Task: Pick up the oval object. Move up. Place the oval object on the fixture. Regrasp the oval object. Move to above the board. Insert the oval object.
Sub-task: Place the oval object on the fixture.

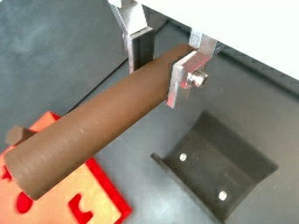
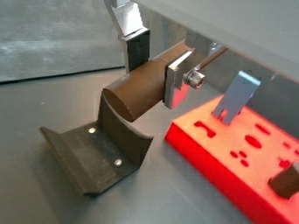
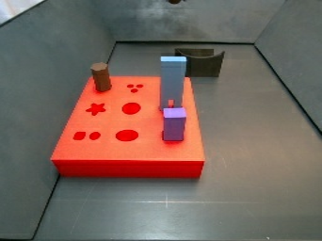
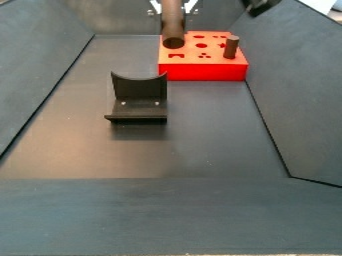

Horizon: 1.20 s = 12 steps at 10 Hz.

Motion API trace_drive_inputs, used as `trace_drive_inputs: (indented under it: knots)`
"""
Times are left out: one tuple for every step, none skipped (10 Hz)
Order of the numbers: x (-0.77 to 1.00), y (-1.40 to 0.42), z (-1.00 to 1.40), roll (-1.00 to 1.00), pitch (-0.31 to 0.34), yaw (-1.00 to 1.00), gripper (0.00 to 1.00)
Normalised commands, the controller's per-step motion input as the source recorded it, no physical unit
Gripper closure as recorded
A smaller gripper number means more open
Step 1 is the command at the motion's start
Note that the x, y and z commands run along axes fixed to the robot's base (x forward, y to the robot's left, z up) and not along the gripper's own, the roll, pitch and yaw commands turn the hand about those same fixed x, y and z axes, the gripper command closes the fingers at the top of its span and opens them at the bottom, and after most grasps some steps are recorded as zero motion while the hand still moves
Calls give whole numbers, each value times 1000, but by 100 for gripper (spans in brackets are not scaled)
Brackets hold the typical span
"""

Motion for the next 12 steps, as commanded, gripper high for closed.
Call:
trace_drive_inputs:
  knots:
    - [1000,81,-66,-445,109,-120,100]
    - [913,61,-43,-264,86,-110,100]
    - [831,46,-28,-203,68,-102,100]
    - [741,47,-22,-183,61,-94,100]
    - [632,46,-21,-173,57,-83,100]
    - [554,44,-19,-170,60,-76,100]
    - [484,42,-16,-168,62,-69,100]
    - [397,42,-19,-165,71,-61,100]
    - [336,40,-17,-163,75,-55,100]
    - [256,38,-12,-162,86,-49,100]
    - [205,37,-12,-164,95,-43,100]
    - [125,62,-1000,-1000,80,-71,100]
